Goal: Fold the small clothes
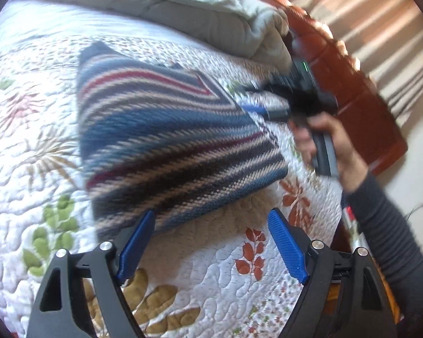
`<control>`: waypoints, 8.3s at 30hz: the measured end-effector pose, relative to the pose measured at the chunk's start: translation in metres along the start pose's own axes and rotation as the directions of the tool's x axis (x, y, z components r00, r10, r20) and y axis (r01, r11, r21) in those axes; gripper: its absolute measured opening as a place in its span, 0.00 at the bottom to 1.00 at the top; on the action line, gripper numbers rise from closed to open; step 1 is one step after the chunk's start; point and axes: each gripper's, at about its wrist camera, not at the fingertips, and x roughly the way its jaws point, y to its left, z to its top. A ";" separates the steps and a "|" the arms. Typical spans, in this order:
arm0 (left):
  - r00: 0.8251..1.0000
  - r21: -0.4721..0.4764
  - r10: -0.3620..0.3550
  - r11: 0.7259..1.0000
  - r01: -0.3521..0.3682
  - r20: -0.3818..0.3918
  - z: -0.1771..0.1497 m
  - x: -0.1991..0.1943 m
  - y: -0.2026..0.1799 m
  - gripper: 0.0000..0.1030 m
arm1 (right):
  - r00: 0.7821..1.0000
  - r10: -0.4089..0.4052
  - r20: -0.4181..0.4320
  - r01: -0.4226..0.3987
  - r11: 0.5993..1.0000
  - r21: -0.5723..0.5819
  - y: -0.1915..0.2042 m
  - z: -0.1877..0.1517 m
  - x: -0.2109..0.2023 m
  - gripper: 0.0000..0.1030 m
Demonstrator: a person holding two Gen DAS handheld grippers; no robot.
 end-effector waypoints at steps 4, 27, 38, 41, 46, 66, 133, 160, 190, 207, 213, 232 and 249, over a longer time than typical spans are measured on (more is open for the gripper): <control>0.998 -0.025 0.023 0.999 -0.022 0.051 0.006 -0.017 0.007 0.81 | 0.996 0.078 -0.037 -0.078 0.997 0.013 -0.003 -0.021 0.007 0.58; 0.998 -0.160 0.048 0.986 -0.042 0.032 0.022 0.000 0.034 0.82 | 0.997 0.072 0.014 -0.072 0.996 -0.046 -0.010 -0.099 -0.032 0.45; 0.998 -0.227 0.044 0.973 -0.032 0.047 0.027 -0.016 0.045 0.83 | 0.994 0.023 0.109 -0.009 0.992 -0.124 0.016 -0.108 -0.051 0.39; 0.997 -0.239 0.048 0.971 -0.031 0.066 0.046 -0.014 0.045 0.85 | 0.991 0.078 0.109 -0.061 0.987 -0.150 0.035 -0.094 -0.045 0.39; 0.974 -0.246 0.220 0.943 -0.226 -0.050 0.076 0.027 0.064 0.86 | 0.997 0.071 0.039 -0.066 0.989 -0.129 0.044 -0.071 -0.002 0.37; 0.986 -0.453 -0.166 0.877 0.160 0.028 0.093 0.039 0.140 0.95 | 0.959 0.234 -0.159 -0.227 0.972 0.063 -0.032 -0.008 0.031 0.89; 1.000 -0.434 0.002 0.901 -0.001 0.003 -0.134 -0.192 0.181 0.53 | 0.984 0.085 -0.156 -0.128 0.949 -0.287 0.322 -0.302 0.147 0.36; 0.953 -0.152 0.012 0.988 0.037 0.304 -0.207 -0.246 0.082 0.73 | 0.991 0.070 -0.118 -0.104 0.943 -0.316 0.304 -0.219 0.152 0.10; 0.957 -0.300 0.033 0.952 0.058 0.289 -0.239 -0.218 0.090 0.90 | 0.996 0.090 -0.006 -0.085 0.914 -0.397 0.275 -0.312 0.095 0.23; 0.933 -0.339 0.252 0.928 -0.157 0.257 -0.263 -0.246 0.043 0.96 | 0.992 -0.037 0.121 0.090 0.877 -0.472 0.286 -0.434 0.041 0.40; 0.807 -0.218 0.490 0.871 -0.439 0.331 -0.307 -0.286 -0.053 0.96 | 0.940 -0.140 0.312 0.281 0.836 -0.472 0.308 -0.494 -0.020 0.83; 0.700 -0.203 0.603 0.794 -0.573 0.383 -0.405 -0.326 -0.196 0.96 | 0.804 -0.190 0.564 0.468 0.787 -0.401 0.343 -0.633 -0.130 0.97; 0.677 -0.257 0.633 0.773 -0.581 0.375 -0.425 -0.331 -0.197 0.96 | 0.820 -0.190 0.540 0.463 0.776 -0.429 0.344 -0.657 -0.125 0.97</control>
